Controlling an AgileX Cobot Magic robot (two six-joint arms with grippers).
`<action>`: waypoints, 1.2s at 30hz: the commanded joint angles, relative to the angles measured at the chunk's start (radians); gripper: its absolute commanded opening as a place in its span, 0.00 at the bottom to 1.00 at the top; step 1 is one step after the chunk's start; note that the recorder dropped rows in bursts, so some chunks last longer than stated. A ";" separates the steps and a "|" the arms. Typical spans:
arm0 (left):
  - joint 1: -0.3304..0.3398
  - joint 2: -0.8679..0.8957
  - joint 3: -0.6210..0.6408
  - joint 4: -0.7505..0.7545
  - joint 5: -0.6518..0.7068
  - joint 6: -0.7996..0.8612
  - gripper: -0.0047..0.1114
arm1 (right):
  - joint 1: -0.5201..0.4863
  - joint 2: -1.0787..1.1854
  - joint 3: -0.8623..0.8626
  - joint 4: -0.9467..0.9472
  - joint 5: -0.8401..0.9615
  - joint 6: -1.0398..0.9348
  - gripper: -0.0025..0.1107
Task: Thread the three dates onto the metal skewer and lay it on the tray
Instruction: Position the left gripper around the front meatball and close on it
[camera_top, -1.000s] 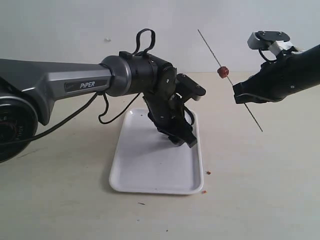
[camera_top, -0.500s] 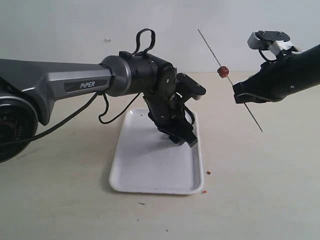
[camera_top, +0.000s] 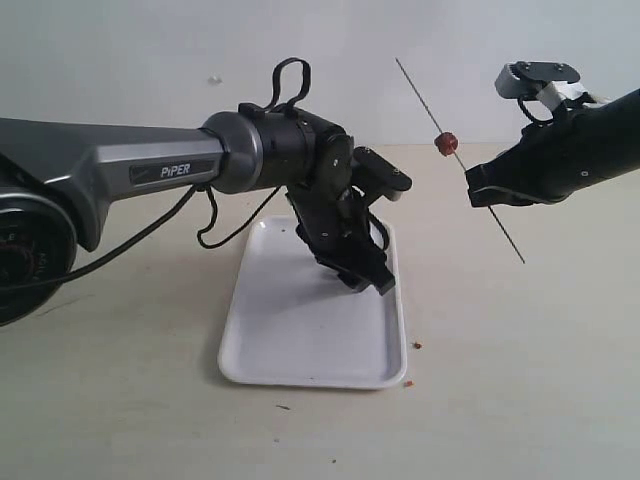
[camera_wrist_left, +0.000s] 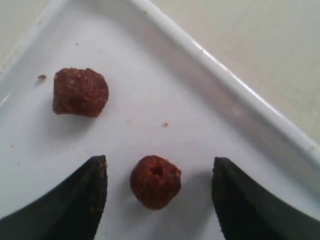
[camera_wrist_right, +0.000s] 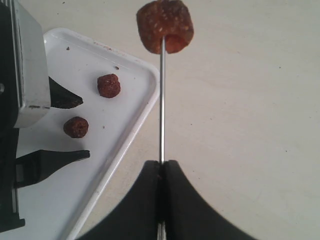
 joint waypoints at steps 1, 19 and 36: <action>0.000 0.029 0.001 -0.006 0.001 -0.005 0.56 | -0.006 -0.005 0.003 0.007 -0.003 -0.009 0.02; 0.000 0.044 0.001 -0.006 0.062 -0.012 0.39 | -0.006 -0.005 0.003 0.009 -0.008 -0.009 0.02; 0.000 0.023 0.001 -0.006 0.062 -0.032 0.38 | -0.006 -0.005 0.003 0.009 -0.008 -0.009 0.02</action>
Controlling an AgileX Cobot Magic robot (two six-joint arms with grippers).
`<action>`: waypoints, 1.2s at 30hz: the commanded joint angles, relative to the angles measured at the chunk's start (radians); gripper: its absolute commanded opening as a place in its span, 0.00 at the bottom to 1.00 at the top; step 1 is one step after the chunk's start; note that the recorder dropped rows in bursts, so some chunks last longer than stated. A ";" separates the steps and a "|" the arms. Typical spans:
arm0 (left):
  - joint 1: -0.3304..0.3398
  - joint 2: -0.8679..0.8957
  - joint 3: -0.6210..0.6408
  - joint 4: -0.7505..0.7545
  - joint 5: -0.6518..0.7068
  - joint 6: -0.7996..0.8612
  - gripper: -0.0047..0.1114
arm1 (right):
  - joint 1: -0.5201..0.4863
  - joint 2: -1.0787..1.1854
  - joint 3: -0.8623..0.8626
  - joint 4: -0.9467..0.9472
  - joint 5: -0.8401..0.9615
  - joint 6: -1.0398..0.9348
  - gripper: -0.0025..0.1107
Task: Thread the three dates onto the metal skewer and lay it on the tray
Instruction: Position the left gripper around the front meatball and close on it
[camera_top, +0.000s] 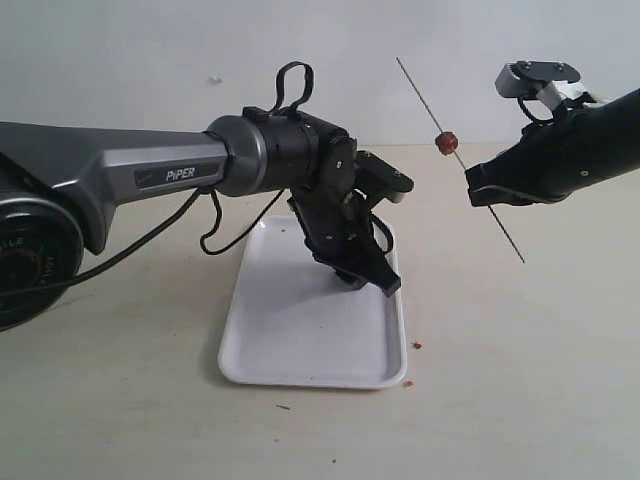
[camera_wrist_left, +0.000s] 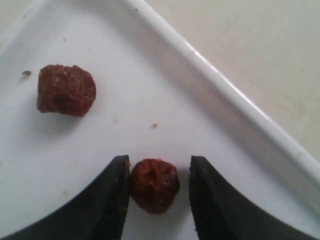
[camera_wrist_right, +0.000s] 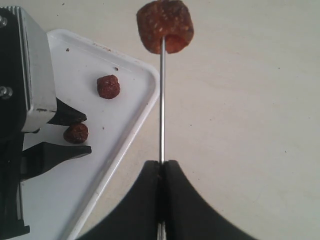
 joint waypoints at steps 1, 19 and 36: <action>0.002 0.007 0.009 0.014 0.034 -0.010 0.36 | -0.006 -0.005 0.003 0.007 -0.004 -0.009 0.02; 0.002 0.007 0.009 0.014 -0.022 -0.057 0.35 | -0.006 -0.005 0.003 0.014 -0.002 -0.009 0.02; 0.002 -0.002 0.009 0.014 -0.003 -0.079 0.31 | -0.006 -0.005 0.003 0.018 -0.002 -0.009 0.02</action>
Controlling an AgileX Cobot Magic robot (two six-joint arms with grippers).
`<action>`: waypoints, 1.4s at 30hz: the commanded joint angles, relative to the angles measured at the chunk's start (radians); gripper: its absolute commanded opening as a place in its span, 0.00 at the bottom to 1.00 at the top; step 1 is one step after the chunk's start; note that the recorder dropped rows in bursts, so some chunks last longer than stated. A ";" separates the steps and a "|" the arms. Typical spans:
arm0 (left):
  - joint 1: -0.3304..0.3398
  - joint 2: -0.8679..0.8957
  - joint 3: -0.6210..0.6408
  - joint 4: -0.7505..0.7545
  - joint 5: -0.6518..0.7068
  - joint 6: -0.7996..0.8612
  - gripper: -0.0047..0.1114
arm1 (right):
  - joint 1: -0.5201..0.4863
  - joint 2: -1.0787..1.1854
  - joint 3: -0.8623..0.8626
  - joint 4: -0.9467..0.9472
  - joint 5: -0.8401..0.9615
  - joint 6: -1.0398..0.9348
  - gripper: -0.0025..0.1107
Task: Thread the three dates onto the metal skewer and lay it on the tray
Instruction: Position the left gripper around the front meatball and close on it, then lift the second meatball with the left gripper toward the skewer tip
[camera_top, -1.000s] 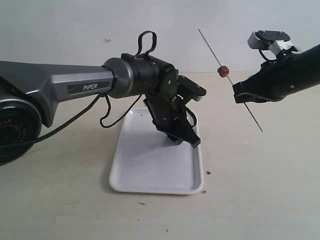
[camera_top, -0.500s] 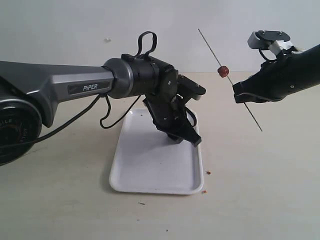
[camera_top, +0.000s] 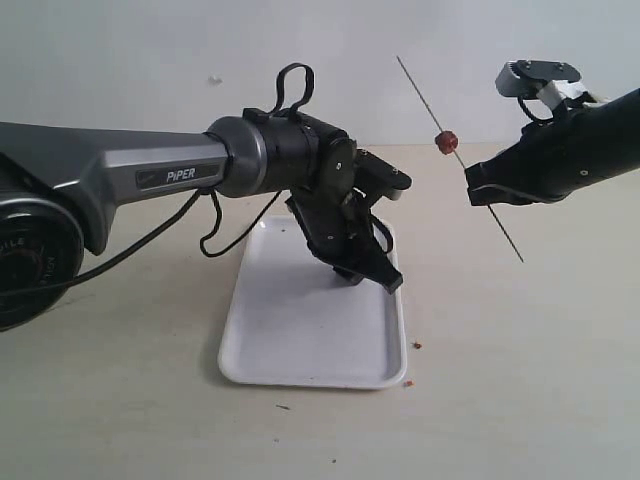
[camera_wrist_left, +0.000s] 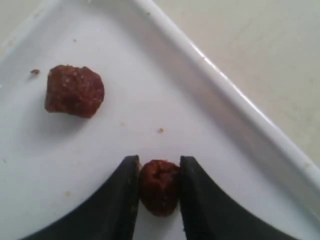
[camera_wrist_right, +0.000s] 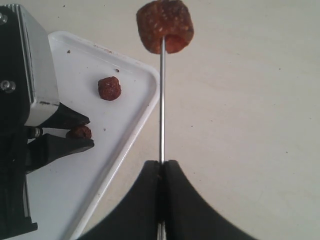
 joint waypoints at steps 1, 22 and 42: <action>0.002 -0.009 0.009 0.001 0.023 -0.026 0.31 | -0.006 -0.005 0.003 0.010 -0.002 -0.009 0.02; 0.155 -0.270 0.009 -0.366 0.034 0.008 0.31 | -0.006 0.039 0.005 0.010 0.164 -0.001 0.02; 0.460 -0.263 0.009 -0.930 0.118 0.241 0.31 | -0.006 0.068 0.094 0.186 0.431 -0.193 0.02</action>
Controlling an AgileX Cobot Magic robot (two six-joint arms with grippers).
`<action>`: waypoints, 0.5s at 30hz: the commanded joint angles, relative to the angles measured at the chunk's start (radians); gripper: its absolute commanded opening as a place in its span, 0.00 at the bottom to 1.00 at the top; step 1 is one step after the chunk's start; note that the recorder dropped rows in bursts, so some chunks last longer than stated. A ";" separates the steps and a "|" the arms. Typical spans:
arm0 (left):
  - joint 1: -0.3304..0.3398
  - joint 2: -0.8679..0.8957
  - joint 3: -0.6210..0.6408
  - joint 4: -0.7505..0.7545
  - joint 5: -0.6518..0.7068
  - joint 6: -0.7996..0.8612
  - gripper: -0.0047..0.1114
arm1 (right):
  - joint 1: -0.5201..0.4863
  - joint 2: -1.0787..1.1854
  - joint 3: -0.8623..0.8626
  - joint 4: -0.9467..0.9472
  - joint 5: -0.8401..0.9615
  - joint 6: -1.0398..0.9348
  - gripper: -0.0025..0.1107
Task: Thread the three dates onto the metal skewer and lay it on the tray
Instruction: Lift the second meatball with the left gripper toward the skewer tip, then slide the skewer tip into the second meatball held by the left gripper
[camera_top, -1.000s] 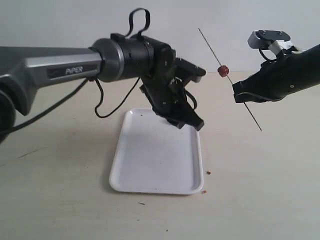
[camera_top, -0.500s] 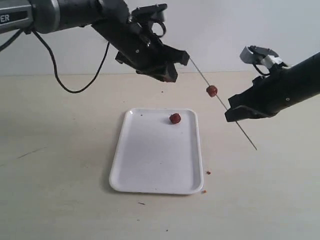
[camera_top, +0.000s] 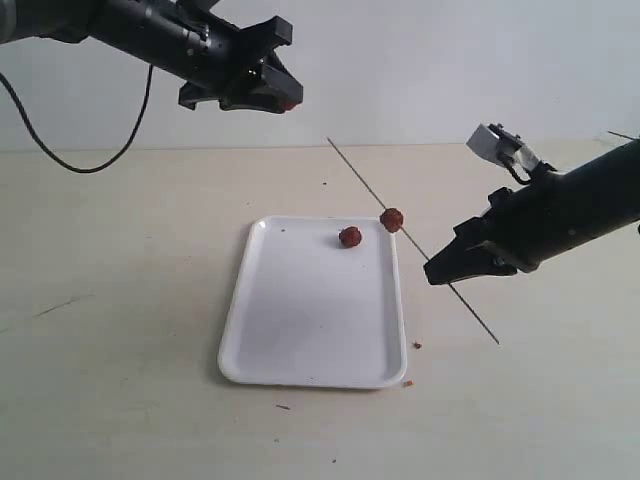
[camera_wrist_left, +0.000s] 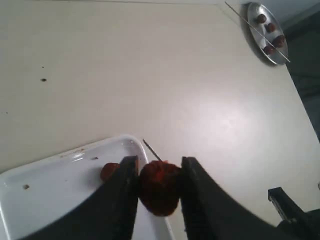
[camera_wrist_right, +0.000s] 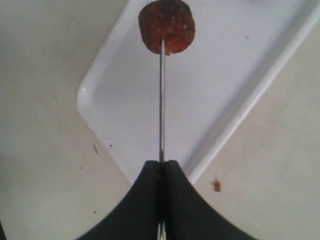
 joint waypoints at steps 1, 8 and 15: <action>0.041 0.000 -0.002 -0.035 0.028 0.014 0.31 | -0.006 -0.001 0.002 0.046 0.054 -0.046 0.02; 0.078 0.054 -0.002 -0.102 0.039 0.045 0.31 | -0.006 -0.001 0.002 0.102 0.132 -0.101 0.02; 0.078 0.102 -0.002 -0.260 0.039 0.140 0.31 | 0.071 0.001 0.002 0.091 0.068 -0.096 0.02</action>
